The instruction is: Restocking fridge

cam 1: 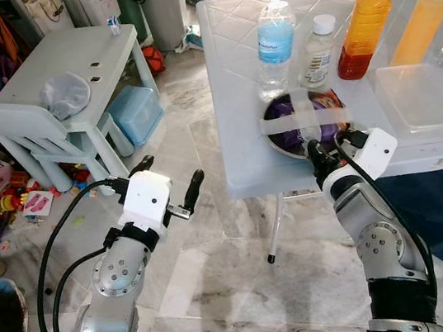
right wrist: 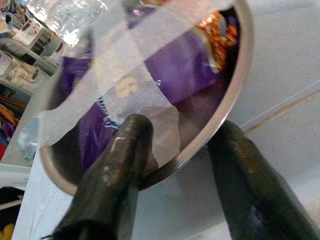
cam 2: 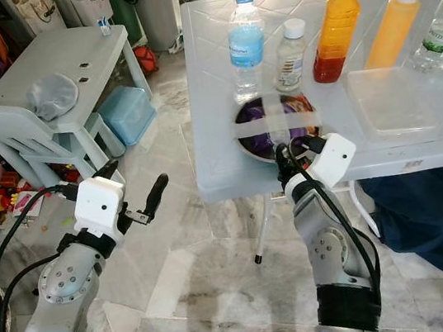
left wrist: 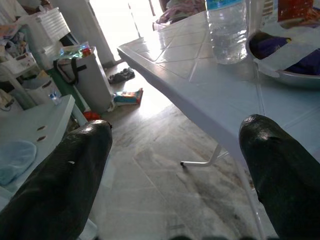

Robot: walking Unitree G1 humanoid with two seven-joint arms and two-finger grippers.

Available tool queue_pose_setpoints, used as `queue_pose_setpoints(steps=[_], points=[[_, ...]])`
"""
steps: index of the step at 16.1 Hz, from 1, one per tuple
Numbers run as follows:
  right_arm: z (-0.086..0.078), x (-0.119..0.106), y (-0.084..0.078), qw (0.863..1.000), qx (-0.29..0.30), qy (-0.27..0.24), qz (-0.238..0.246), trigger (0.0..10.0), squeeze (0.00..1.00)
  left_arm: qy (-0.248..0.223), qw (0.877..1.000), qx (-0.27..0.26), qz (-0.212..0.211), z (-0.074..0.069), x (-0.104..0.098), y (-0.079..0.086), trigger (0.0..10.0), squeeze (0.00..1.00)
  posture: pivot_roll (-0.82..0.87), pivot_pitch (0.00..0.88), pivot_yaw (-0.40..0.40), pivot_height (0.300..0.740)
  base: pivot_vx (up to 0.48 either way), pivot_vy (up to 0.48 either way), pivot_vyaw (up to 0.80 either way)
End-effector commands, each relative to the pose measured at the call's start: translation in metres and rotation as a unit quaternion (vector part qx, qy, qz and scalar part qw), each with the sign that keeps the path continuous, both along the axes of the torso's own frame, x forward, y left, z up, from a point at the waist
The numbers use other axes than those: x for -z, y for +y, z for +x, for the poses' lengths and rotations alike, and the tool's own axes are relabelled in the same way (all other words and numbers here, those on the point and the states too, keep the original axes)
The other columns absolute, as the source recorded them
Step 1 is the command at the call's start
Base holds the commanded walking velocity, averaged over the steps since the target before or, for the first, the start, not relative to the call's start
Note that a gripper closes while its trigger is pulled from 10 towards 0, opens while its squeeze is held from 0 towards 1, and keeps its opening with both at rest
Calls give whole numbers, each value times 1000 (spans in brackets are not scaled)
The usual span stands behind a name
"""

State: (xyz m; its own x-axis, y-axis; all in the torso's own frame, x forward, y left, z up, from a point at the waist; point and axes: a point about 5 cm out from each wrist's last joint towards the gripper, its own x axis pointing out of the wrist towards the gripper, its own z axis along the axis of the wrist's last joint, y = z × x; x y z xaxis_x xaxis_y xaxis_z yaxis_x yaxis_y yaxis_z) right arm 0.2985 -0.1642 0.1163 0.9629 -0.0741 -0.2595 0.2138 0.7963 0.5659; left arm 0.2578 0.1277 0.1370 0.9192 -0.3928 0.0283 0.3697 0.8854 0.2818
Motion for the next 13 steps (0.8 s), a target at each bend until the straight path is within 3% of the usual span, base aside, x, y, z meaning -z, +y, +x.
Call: queue_pose_setpoints(steps=[1, 13], points=[[-2, 9, 0, 999, 4, 31, 12, 0, 0, -4, 1000, 6, 9, -2, -1, 0, 10000, 0, 19, 99, 43, 740, 0, 0, 0], [5, 4, -25, 993, 78, 48, 68, 0, 0, -13, 1000, 10, 14, -1, -3, -2, 10000, 0, 18, 98, 43, 740, 0, 0, 0]])
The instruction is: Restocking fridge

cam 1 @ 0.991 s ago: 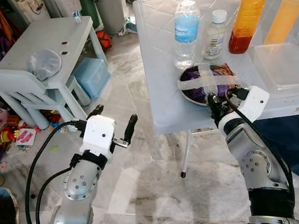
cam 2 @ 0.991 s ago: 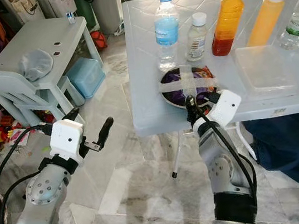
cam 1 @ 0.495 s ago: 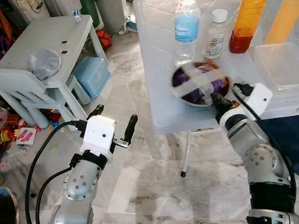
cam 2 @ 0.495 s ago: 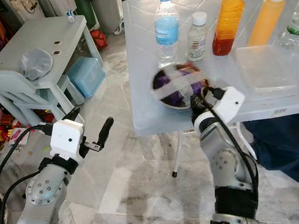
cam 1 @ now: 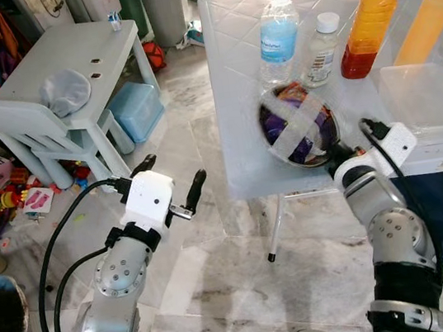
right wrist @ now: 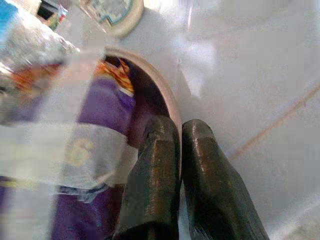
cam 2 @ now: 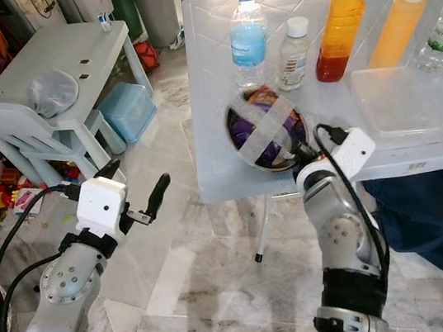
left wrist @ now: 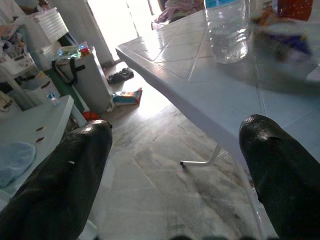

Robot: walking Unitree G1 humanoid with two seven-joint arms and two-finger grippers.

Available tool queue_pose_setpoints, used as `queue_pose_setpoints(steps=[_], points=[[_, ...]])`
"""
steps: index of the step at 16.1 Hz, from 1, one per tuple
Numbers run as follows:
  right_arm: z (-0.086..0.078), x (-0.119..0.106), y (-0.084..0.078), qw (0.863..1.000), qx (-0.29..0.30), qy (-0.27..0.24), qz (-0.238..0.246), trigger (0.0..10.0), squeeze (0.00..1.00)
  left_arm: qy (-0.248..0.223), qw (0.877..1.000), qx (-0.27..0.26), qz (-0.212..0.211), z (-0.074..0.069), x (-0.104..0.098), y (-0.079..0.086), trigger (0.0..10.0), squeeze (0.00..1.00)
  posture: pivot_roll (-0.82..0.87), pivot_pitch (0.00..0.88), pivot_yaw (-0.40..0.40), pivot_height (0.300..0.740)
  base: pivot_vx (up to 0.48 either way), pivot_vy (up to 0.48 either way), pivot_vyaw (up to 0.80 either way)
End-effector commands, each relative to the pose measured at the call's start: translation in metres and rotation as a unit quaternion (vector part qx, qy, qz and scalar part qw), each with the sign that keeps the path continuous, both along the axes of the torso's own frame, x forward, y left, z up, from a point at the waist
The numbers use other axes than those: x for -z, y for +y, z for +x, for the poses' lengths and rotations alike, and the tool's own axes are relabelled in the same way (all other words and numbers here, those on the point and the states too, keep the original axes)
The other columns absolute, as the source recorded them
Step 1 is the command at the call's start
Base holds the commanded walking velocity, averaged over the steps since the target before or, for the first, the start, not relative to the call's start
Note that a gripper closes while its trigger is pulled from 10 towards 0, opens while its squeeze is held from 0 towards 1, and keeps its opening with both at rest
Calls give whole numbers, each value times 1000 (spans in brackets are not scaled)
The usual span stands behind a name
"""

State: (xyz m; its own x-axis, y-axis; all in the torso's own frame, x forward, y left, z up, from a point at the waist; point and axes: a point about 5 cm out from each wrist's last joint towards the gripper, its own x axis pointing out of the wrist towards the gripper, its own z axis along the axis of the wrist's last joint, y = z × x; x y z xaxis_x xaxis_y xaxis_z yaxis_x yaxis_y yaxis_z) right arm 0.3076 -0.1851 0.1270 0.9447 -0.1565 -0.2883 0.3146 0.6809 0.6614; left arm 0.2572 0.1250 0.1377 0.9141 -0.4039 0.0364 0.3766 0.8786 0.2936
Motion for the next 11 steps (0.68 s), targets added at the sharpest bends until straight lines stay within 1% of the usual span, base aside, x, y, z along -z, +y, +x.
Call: queue_pose_setpoints(steps=[1, 3, 4, 5, 6, 7, 8, 11], points=[[-5, 14, -5, 999, 17, 44, 3, 0, 0, -8, 1000, 4, 11, 0, -2, 1, 10000, 0, 18, 98, 43, 740, 0, 0, 0], [-4, 11, -7, 999, 20, 39, -6, 0, 0, -10, 1000, 3, 11, 0, -3, 1, 10000, 0, 18, 97, 44, 740, 0, 0, 0], [-3, 8, -6, 999, 21, 35, -13, 549, 0, -11, 1000, 3, 12, 0, -3, 1, 10000, 0, 18, 97, 44, 740, 0, 0, 0], [-2, 7, -6, 999, 20, 32, -16, 4824, 0, -11, 1000, 3, 12, 0, -3, 1, 10000, 0, 19, 96, 44, 740, 0, 0, 0], [-1, 2, -5, 999, 19, 24, -22, 10000, 0, -12, 1000, 3, 13, 0, -3, 1, 10000, 0, 19, 97, 44, 740, 0, 0, 0], [-1, 0, -5, 999, 18, 21, -22, 10000, 0, -13, 1000, 4, 13, 0, -4, 1, 10000, 0, 18, 97, 44, 740, 0, 0, 0], [0, -2, -6, 999, 19, 19, -31, 10000, 1000, -14, 1000, 4, 13, 0, -4, 0, 10000, 0, 17, 97, 43, 740, 0, 0, 0], [4, -8, -4, 999, 13, 14, -36, 10000, 1000, -16, 1000, 3, 13, 0, -4, 0, 10000, 0, 17, 96, 41, 740, 0, 0, 0]])
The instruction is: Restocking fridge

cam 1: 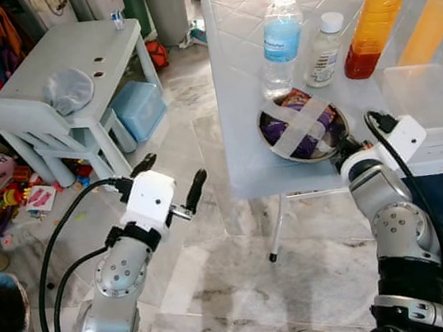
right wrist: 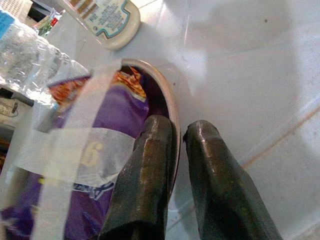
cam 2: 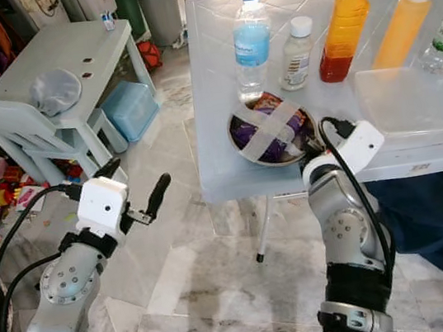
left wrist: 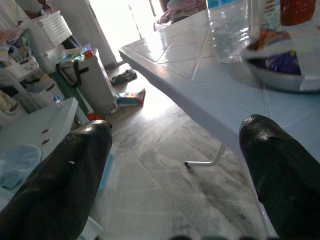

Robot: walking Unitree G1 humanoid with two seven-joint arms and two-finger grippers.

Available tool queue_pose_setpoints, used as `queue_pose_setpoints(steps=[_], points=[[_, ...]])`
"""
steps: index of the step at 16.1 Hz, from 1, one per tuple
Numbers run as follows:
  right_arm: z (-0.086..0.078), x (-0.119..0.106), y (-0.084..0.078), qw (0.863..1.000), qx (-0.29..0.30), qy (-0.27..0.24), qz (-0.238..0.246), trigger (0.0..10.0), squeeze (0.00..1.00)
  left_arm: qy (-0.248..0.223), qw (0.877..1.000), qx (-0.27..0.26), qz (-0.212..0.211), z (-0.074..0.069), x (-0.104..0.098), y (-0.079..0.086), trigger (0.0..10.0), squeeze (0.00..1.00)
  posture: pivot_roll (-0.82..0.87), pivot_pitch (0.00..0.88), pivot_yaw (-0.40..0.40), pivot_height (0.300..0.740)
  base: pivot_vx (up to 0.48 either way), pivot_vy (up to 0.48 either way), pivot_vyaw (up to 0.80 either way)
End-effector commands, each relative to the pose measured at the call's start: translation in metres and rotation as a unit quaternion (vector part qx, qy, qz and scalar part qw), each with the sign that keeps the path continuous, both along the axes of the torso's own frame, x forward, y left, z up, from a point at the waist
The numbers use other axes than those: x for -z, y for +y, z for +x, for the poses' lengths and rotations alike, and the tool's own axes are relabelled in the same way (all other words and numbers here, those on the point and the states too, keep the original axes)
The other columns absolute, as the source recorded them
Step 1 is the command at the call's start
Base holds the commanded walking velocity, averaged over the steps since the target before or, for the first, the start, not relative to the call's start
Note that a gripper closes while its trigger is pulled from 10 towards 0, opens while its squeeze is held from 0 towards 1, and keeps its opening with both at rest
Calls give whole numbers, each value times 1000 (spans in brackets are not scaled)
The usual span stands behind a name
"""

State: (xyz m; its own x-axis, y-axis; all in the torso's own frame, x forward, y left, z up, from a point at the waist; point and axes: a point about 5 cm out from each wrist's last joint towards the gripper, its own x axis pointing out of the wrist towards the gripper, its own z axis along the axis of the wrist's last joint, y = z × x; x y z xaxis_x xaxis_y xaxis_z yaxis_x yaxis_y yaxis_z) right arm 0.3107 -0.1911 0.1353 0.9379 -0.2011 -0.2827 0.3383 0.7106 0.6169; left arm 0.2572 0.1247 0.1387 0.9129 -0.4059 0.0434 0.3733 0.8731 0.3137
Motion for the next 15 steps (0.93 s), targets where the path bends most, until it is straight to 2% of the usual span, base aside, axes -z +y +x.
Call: queue_pose_setpoints(steps=[1, 5, 6, 7, 10, 12, 13, 14, 15], points=[[2, 0, 2, 1000, -7, 13, -10, 10000, 1000, -8, 1000, 2, 4, 0, -3, 0, 10000, 0, 17, 96, 41, 740, 0, 0, 0], [7, -3, 6, 999, -33, 20, -21, 10000, 1000, -9, 1000, 3, 5, 1, -3, 0, 10000, 0, 17, 94, 39, 740, 0, 0, 0], [8, -1, 6, 999, -39, 26, -20, 10000, 216, -9, 1000, 3, 6, 1, -3, -1, 10000, 0, 17, 94, 39, 740, 0, 0, 0], [8, 1, 7, 998, -44, 33, -19, 10000, 0, -9, 1000, 4, 6, 1, -3, -1, 10000, 0, 18, 93, 38, 740, 0, 0, 0], [13, 7, 10, 995, -81, 53, -5, 10000, 0, -9, 1000, 6, 9, 0, -2, -1, 10000, 0, 22, 93, 37, 740, 0, 0, 0], [15, 15, 5, 993, -89, 76, -15, 10000, 0, -9, 1000, 7, 10, 0, -2, -1, 10000, 0, 26, 93, 35, 740, 0, 0, 0], [15, 17, 3, 992, -90, 81, -19, 3255, 0, -9, 1000, 7, 10, 0, -2, -1, 10000, 0, 27, 93, 34, 740, 0, 0, 0], [16, 18, 0, 992, -89, 84, -19, 0, 0, -8, 1000, 7, 11, 0, -2, -1, 10000, 0, 27, 93, 32, 740, 0, 0, 0], [16, 19, -1, 992, -90, 85, -21, 0, 0, -8, 1000, 7, 11, 0, -2, -1, 10000, 0, 27, 94, 32, 740, 0, 0, 0]])
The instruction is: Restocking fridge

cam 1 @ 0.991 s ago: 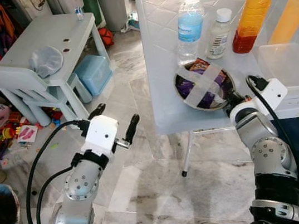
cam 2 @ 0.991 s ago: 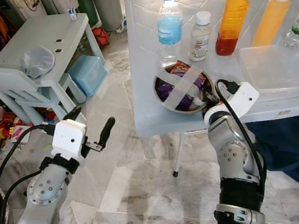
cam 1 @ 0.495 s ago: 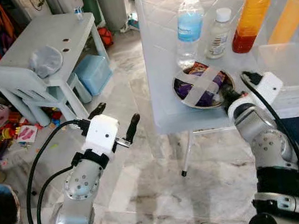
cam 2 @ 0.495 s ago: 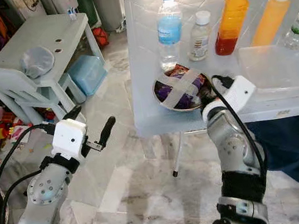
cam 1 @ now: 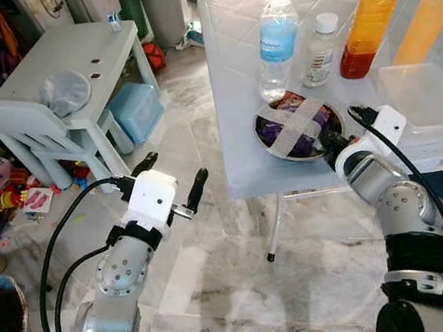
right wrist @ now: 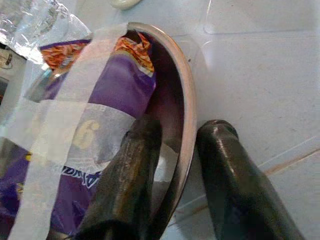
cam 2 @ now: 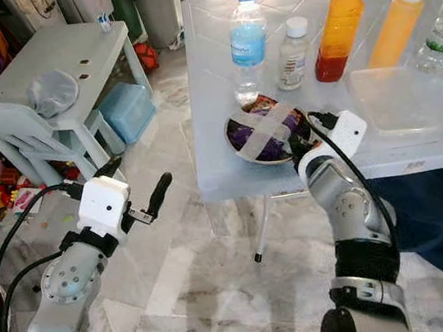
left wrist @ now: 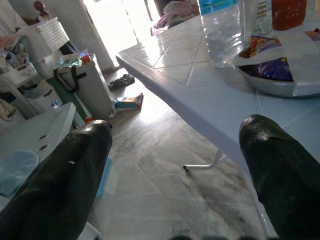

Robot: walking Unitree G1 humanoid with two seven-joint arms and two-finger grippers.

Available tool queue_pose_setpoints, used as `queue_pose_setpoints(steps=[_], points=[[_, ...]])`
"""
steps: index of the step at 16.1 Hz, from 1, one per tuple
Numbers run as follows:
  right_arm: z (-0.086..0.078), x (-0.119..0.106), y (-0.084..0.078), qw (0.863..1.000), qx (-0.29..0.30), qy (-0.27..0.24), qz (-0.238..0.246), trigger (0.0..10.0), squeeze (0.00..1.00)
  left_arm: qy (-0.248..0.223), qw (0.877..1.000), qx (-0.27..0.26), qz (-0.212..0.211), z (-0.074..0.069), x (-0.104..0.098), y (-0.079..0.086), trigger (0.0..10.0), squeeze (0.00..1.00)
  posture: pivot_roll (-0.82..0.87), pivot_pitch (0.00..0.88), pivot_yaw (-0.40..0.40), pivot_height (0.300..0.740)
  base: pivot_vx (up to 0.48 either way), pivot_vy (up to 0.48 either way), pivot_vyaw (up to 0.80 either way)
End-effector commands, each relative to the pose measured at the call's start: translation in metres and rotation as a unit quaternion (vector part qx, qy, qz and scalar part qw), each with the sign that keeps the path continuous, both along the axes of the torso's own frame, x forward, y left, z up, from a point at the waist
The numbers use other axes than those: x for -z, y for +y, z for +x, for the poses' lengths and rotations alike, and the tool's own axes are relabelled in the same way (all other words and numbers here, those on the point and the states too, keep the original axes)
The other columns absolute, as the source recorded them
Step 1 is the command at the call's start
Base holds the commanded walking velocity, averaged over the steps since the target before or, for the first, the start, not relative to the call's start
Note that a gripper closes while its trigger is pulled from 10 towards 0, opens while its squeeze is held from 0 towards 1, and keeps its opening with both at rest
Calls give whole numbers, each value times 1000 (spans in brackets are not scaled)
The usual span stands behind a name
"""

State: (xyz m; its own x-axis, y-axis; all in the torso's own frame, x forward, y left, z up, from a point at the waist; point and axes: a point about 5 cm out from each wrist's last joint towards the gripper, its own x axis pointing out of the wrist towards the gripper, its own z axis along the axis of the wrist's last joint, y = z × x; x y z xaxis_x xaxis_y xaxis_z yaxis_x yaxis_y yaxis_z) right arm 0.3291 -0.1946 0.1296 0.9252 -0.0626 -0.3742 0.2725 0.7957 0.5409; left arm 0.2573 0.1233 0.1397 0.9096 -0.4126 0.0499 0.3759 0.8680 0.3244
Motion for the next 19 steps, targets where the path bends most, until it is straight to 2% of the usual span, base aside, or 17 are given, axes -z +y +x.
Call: queue_pose_setpoints(steps=[1, 6, 8, 9, 13, 14, 15, 19], points=[[-2, 15, 1, 999, -9, 39, 2, 0, 0, -3, 1000, 3, 7, 0, -1, 1, 10000, 0, 27, 93, 32, 740, 0, 0, 0], [-4, 19, 0, 999, -13, 48, 3, 0, 0, -3, 1000, 5, 8, 0, 0, 0, 10000, 0, 23, 94, 33, 740, 0, 0, 0], [-6, 19, -1, 999, -13, 42, -14, 0, 0, -2, 1000, 5, 8, -1, 0, 0, 10000, 0, 22, 92, 33, 740, 0, 0, 0], [-8, 17, -1, 999, -9, 25, -43, 0, 0, -1, 1000, 5, 8, -2, 1, 0, 10000, 0, 21, 91, 32, 740, 0, 0, 0], [-11, 5, 3, 995, 2, -38, -90, 0, 0, 3, 1000, -2, 5, -1, 3, 1, 10000, 0, 19, 81, 39, 740, 0, 0, 0], [-12, 1, 4, 993, 2, -58, -106, 3216, 0, 5, 1000, -4, 4, -2, 5, 1, 10000, 0, 16, 75, 42, 740, 0, 0, 0], [-14, -3, 8, 991, 0, -80, -111, 9765, 0, 7, 1000, -4, 4, -3, 7, 0, 10000, 0, 15, 70, 42, 740, 0, 0, 0], [-14, -10, 8, 985, -4, -99, -144, 10000, 0, 6, 1000, -6, -1, 1, 5, 0, 10000, 0, 7, 77, 35, 740, 0, 0, 0]])
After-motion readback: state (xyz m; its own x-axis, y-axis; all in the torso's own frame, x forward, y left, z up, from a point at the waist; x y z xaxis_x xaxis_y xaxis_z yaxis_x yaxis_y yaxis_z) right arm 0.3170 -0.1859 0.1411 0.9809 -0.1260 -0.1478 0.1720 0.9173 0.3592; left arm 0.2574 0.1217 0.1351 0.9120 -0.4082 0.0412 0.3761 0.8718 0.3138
